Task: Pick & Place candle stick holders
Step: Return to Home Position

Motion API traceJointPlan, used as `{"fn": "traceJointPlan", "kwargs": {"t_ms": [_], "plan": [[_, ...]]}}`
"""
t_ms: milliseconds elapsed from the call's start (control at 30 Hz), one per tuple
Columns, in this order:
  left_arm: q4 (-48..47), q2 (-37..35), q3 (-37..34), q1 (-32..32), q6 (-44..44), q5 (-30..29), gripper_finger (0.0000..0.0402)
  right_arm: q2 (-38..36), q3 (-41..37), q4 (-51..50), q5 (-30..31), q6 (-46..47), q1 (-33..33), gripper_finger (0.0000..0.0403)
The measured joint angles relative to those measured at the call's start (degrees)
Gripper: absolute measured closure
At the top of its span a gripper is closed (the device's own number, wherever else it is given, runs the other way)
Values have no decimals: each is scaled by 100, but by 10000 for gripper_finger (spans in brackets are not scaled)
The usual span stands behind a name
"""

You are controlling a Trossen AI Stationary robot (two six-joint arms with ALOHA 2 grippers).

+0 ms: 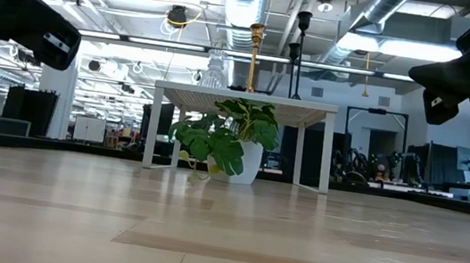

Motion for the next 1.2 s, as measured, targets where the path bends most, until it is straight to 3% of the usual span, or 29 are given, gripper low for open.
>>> {"fn": "traceJointPlan", "kwargs": {"t_ms": [1200], "plan": [[20,0,-1,-157,0,2,389,1,0,0,-1,0,0,403]]}}
